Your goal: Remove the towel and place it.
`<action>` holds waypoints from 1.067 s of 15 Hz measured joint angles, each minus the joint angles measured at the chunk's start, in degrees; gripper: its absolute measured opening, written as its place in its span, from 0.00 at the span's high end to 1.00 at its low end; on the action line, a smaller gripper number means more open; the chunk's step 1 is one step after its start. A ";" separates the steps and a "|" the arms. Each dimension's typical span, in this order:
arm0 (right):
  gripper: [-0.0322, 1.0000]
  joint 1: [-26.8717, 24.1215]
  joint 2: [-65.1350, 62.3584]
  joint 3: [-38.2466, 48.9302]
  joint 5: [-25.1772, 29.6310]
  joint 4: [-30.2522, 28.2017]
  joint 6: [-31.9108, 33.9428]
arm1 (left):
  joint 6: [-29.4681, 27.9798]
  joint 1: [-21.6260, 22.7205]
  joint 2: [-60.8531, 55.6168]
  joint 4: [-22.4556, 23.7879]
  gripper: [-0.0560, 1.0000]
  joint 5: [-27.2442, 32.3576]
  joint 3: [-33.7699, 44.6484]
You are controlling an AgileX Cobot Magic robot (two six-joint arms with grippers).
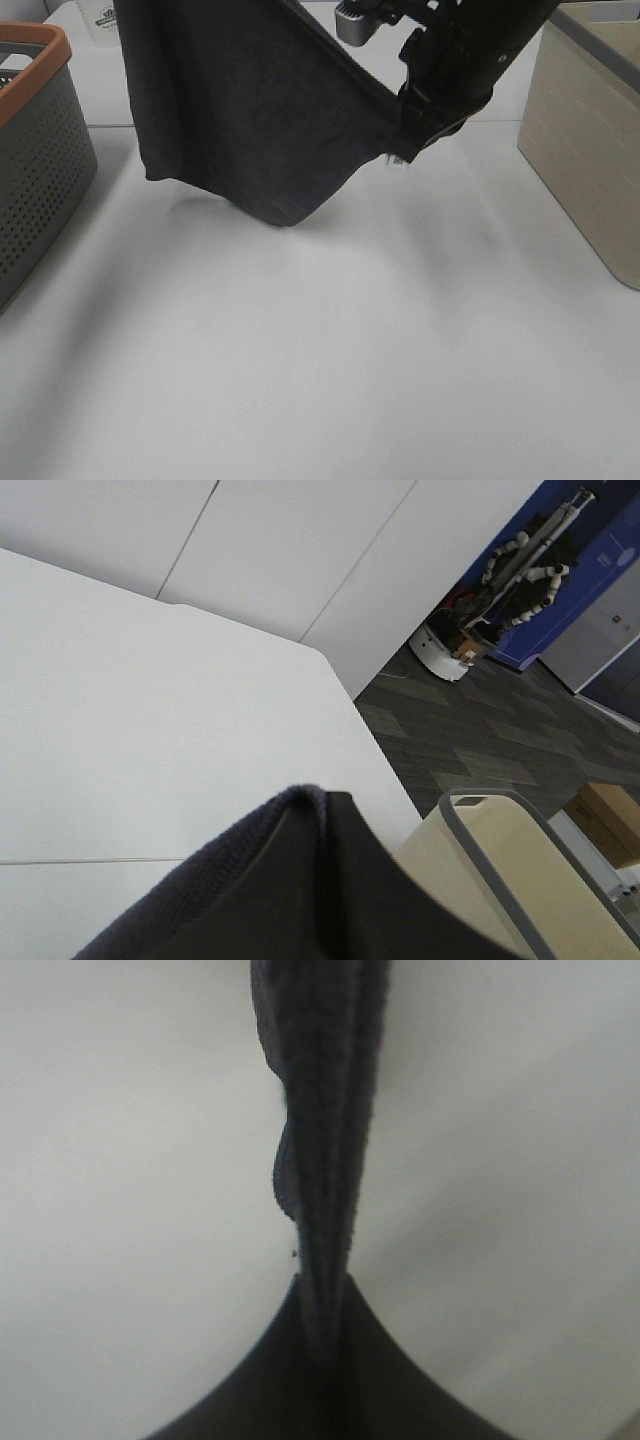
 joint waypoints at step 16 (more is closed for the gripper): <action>0.95 -8.25 6.82 -15.30 -19.94 -13.52 -1.03 | 8.88 -0.52 17.48 -5.67 0.95 13.41 -9.68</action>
